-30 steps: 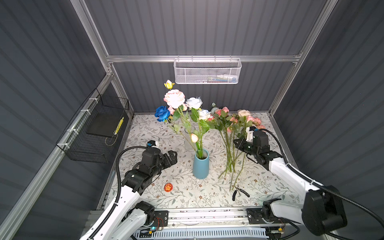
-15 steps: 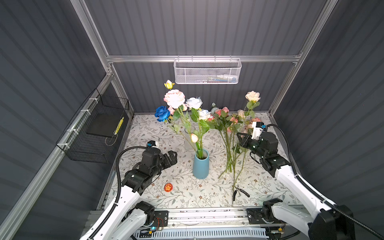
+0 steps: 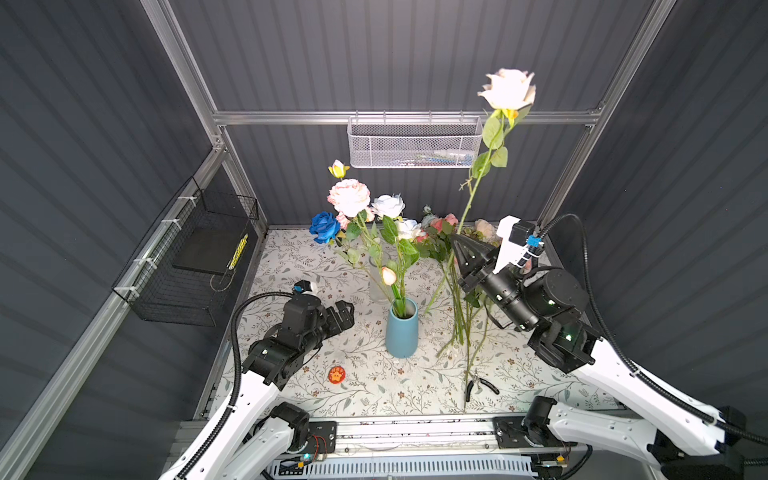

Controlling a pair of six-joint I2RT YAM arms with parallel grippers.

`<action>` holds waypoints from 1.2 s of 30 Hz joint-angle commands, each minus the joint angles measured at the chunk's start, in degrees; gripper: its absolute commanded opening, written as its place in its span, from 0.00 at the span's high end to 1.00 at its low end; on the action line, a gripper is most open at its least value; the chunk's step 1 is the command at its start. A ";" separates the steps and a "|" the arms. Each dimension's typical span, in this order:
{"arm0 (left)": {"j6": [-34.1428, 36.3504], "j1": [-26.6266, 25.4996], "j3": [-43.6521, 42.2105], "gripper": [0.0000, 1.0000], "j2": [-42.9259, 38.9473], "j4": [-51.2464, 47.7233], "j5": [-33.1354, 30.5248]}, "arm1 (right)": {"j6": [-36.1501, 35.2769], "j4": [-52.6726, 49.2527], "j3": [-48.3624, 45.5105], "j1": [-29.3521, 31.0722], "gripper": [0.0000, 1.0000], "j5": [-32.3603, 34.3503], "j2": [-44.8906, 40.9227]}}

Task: Arrange the flowers into the vase
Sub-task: 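Lift the pale pink rose and carry it over the teal vase, then lower the pale pink rose into the teal vase and open the right gripper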

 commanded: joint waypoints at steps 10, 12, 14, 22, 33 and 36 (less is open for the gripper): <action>0.65 -0.17 1.66 0.00 -0.44 -1.14 -0.98 | -10.43 10.53 1.15 2.75 1.00 6.77 11.24; 0.65 -0.17 1.58 0.00 -0.35 -1.14 -0.80 | -10.13 10.97 0.23 2.89 1.00 7.04 12.57; 0.70 -0.18 1.57 0.00 -0.38 -1.19 -0.64 | -10.30 11.84 -1.29 3.40 1.00 8.02 13.56; 0.60 -0.17 1.06 0.00 -1.32 -1.24 -0.63 | -9.62 16.98 -11.76 7.25 1.00 13.76 14.09; 0.88 -0.17 1.31 0.00 -1.41 -1.34 -0.72 | -1.98 10.92 -18.02 9.14 0.42 14.72 8.32; 0.74 -0.17 1.21 0.00 -1.40 -1.15 -0.71 | 0.28 8.59 -19.57 9.32 0.34 14.20 4.16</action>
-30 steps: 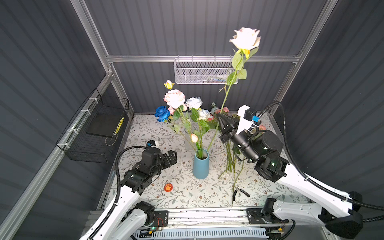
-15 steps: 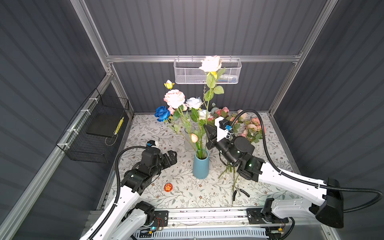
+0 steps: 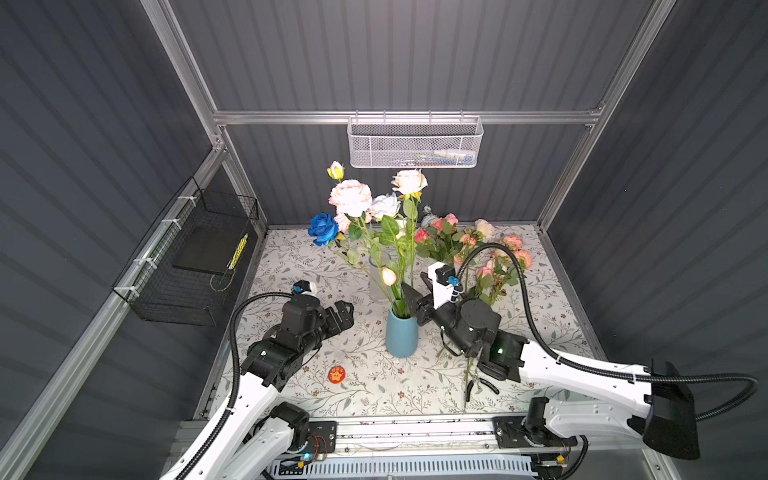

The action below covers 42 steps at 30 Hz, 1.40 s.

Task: Arrange the flowers into the vase
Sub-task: 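Lower the pale pink rose into the teal vase and open the right gripper, then move the right gripper down to the bundle and grasp a pink rose stem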

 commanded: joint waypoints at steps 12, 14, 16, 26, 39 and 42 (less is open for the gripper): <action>1.00 -0.17 0.54 0.00 -0.31 -0.48 -0.52 | 18.21 -20.42 -11.17 0.40 0.23 8.10 -19.81; 1.07 -0.17 0.32 0.00 -0.20 -0.30 -0.53 | 22.26 -25.99 -12.05 0.23 0.24 9.21 -20.79; 1.16 -0.17 0.19 0.00 -0.09 -0.10 -0.57 | 27.14 -31.62 -12.68 -0.33 0.25 9.69 -21.04; 1.14 -0.14 -0.45 0.00 0.06 0.20 -0.35 | 43.48 -47.30 -14.35 -21.75 0.41 -10.77 -13.36; 1.47 -0.17 -0.61 0.00 -0.64 -0.43 -0.33 | 42.67 -46.88 -10.17 -31.49 0.61 -22.56 7.68; 1.57 -0.16 -0.69 0.00 -0.62 -0.43 -0.49 | 43.24 -47.56 -11.77 -31.37 0.64 -23.14 6.47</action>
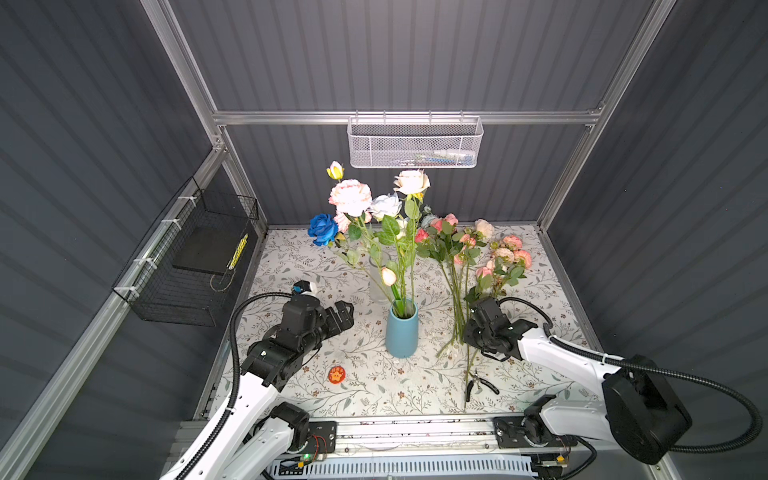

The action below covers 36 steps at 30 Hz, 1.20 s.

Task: Arrange the flowers into the vase
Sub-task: 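Move the right gripper down to the bundle and grasp a pink rose stem, then lift the pink rose and carry it over the teal vase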

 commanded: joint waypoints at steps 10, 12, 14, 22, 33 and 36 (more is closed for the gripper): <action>0.93 -0.17 -1.68 0.00 0.45 1.19 0.07 | 1.44 -7.10 -1.97 2.22 0.69 -1.74 -3.33; 0.78 -0.18 -1.87 0.00 0.37 1.34 0.07 | 1.63 -6.54 -2.14 3.07 0.69 -1.66 -2.43; 0.72 -0.17 -2.08 0.00 0.33 1.56 0.07 | 1.91 -5.68 -2.19 3.54 0.70 -1.73 -1.04; 0.83 -0.17 -1.80 0.00 0.34 1.12 -0.01 | 1.21 -5.30 -1.58 4.01 0.85 -0.06 1.73; 0.68 -0.17 -1.26 0.00 0.23 0.86 -0.35 | -3.15 -11.71 3.28 9.87 1.00 9.10 -13.42; 0.86 -0.15 -0.66 0.00 0.33 0.40 -0.82 | -5.81 -12.54 6.62 13.13 1.00 13.72 -19.48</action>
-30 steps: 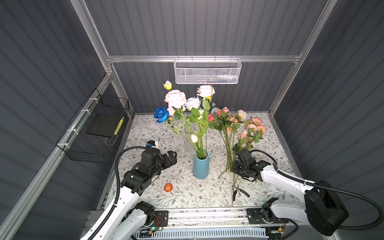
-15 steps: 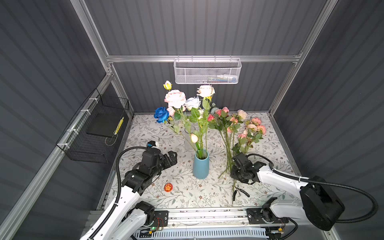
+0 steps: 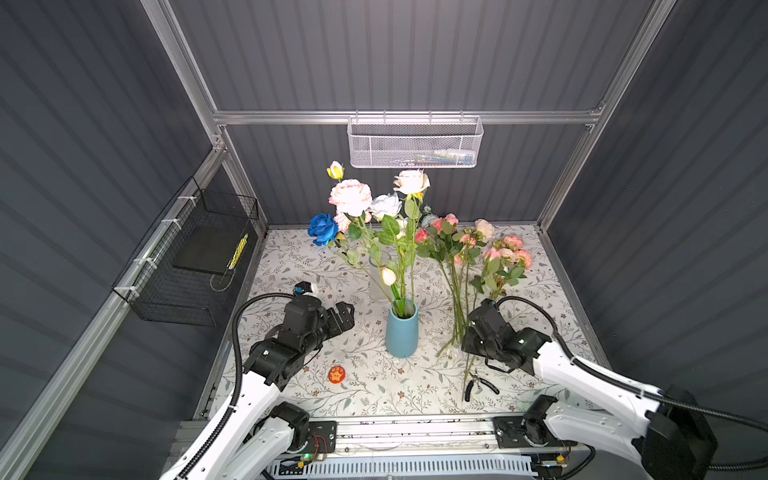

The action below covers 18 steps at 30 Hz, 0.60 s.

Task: Arrange the flowers into the vase
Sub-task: 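Lift the pink rose and carry it over the teal vase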

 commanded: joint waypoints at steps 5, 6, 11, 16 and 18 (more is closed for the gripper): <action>0.80 -0.17 0.91 0.00 -0.22 -0.79 -1.24 | -10.98 1.43 12.32 7.16 1.00 13.21 -8.97; 0.74 -0.17 0.86 0.00 -0.12 -0.83 -1.22 | -12.77 2.92 14.27 7.97 1.00 13.93 -8.96; 0.39 -0.17 1.12 0.00 0.00 -0.82 -1.31 | -24.03 18.64 21.90 12.96 1.00 17.27 -6.09; -0.06 -0.17 1.40 0.00 0.25 -0.87 -1.18 | -35.62 37.66 24.93 18.49 1.00 19.15 0.02; -0.20 -0.17 1.49 0.00 0.51 -0.87 -1.02 | -40.04 44.15 25.81 20.18 1.00 20.34 3.27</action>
